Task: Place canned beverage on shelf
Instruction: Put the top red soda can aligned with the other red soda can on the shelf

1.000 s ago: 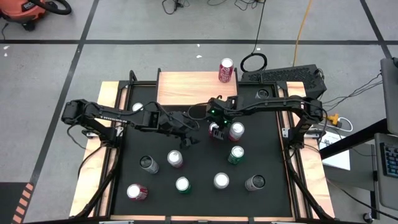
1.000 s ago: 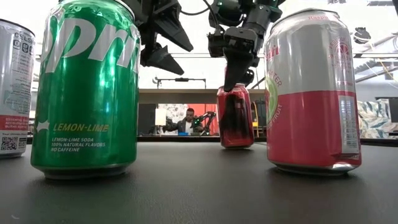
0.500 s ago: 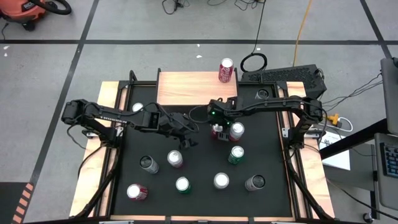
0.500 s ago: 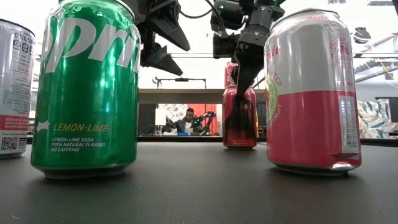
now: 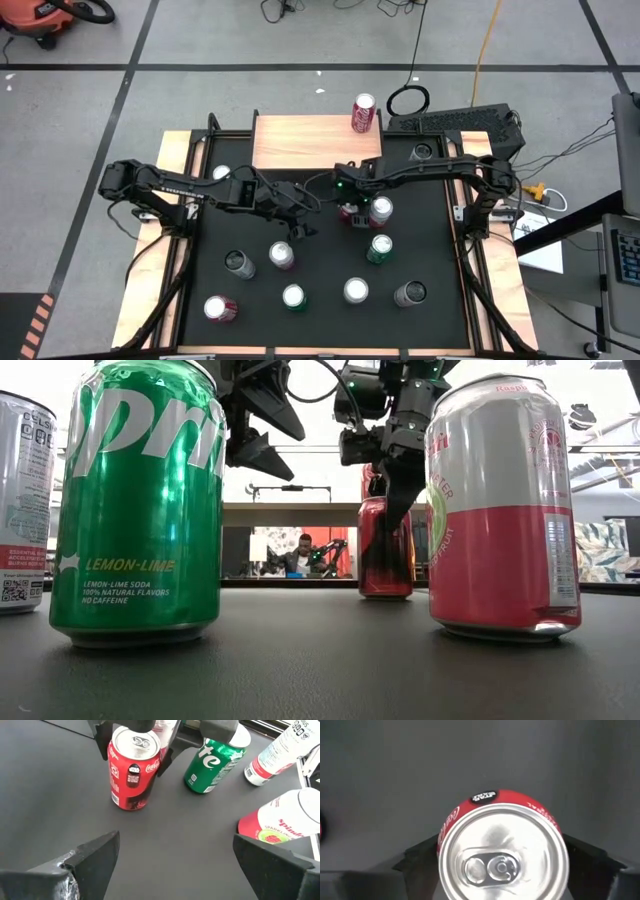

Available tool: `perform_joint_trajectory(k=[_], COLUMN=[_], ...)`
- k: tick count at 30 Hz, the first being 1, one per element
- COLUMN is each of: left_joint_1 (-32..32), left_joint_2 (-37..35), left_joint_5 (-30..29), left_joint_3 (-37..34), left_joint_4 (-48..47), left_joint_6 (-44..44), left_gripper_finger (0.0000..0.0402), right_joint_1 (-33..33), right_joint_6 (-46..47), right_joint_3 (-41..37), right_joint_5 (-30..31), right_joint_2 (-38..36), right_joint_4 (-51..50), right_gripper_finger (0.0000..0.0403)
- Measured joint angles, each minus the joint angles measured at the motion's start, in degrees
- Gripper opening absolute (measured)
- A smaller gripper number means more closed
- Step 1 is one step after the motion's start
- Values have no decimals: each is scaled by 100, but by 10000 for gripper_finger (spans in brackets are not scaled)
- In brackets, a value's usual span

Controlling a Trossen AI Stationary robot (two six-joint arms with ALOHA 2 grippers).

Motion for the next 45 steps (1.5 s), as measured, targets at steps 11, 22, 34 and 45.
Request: perform_joint_trajectory(k=[11,22,34,45], left_joint_1=[2,4,4,2], left_joint_2=[-5,-708,-1683,-2008], left_joint_5=[6,-239,-968,-1374], left_joint_3=[0,2,4,4], left_joint_4=[0,-751,-809,-513], left_joint_6=[-1,-5,13,949], left_gripper_finger=[389,389,389,389], right_joint_1=[4,15,42,42], right_joint_6=[148,825,2424,4198], right_joint_3=[4,-11,-9,-4], right_joint_5=[-8,-21,-314,-473], right_joint_2=[16,-389,-1125,-1360], right_joint_4=[38,7,302,1051], right_gripper_finger=[265,265,266,266])
